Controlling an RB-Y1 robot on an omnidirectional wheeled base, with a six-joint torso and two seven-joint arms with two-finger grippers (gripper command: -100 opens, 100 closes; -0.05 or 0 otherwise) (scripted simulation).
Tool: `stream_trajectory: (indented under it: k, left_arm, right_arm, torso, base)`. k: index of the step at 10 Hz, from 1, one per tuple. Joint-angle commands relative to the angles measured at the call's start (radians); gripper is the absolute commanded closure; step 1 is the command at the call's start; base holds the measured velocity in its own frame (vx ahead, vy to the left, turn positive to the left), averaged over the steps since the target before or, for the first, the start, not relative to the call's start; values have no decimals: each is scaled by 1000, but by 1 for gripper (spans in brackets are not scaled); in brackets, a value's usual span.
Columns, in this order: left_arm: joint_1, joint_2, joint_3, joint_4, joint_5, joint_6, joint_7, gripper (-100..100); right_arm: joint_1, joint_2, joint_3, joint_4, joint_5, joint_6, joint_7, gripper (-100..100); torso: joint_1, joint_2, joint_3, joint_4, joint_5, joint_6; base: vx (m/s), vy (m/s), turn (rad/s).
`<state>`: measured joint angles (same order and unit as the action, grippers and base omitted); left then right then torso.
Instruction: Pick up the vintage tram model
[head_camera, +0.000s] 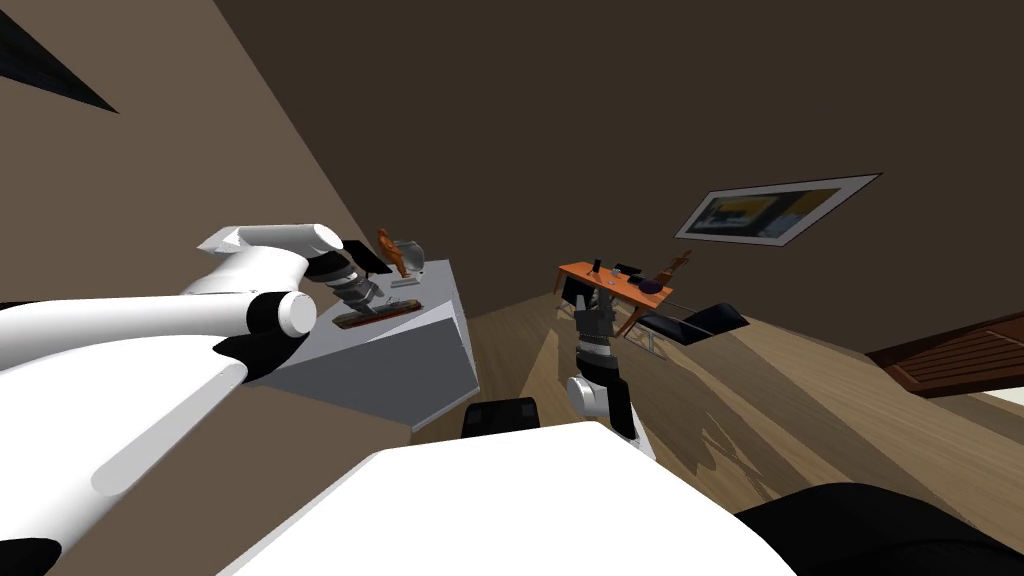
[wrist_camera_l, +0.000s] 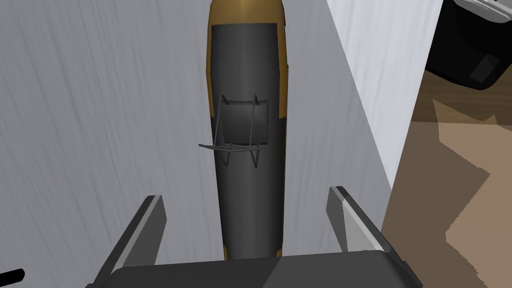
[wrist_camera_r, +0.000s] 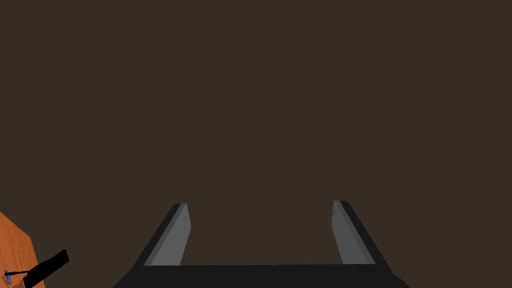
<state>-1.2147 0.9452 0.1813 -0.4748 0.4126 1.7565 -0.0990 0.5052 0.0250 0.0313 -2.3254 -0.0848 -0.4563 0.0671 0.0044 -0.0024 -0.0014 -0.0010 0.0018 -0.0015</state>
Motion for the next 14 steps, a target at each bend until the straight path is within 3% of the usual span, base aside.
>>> stream_trajectory:
  k: [1,4,5,6,7,8,9,13,14]
  left_arm:
    - [2,2,-3,34,1,10,-5,-100]
    - [8,2,-1,22,3,16,-1,-100]
    - [7,2,-1,25,3,14,-2,0]
    - [27,-16,3,33,3,-18,0,-100]
    - [36,-25,5,37,2,-34,1,-100]
    - [12,-15,-2,64,-2,-31,-8,-100]
    - [12,-16,-3,67,-3,-38,-9,100]
    - [12,-16,-3,67,-3,-37,-9,100]
    - [12,-16,-3,67,-3,-37,-9,0]
  right_arm:
    - [0,0,0,0,0,0,0,0]
    - [0,0,0,0,0,0,0,0]
    - [0,0,0,0,0,0,0,0]
    - [0,0,0,0,0,0,0,0]
    - [0,0,0,0,0,0,0,0]
    - [0,0,0,0,0,0,0,0]
    - [0,0,0,0,0,0,0,0]
    - [0,0,0,0,0,0,0,0]
    - [0,0,0,0,0,0,0,0]
  torso:
    - [0,0,0,0,0,0]
    - [-3,2,1,0,-1,0]
    - [-4,2,1,1,-1,0]
    - [-4,3,1,1,-1,0]
    - [-3,3,1,0,-1,0]
    - [-3,2,1,0,-1,0]
    - [-4,3,1,1,-1,0]
    - [-4,2,1,1,-1,0]
    - [-4,2,1,1,-1,0]
  base:
    - [31,58,7]
    - [4,13,1]
    - [0,0,0]
    - [0,5,3]
    - [-2,8,4]
    - [0,0,0]
    - [0,0,0]
    - [0,0,0]
    - [0,0,0]
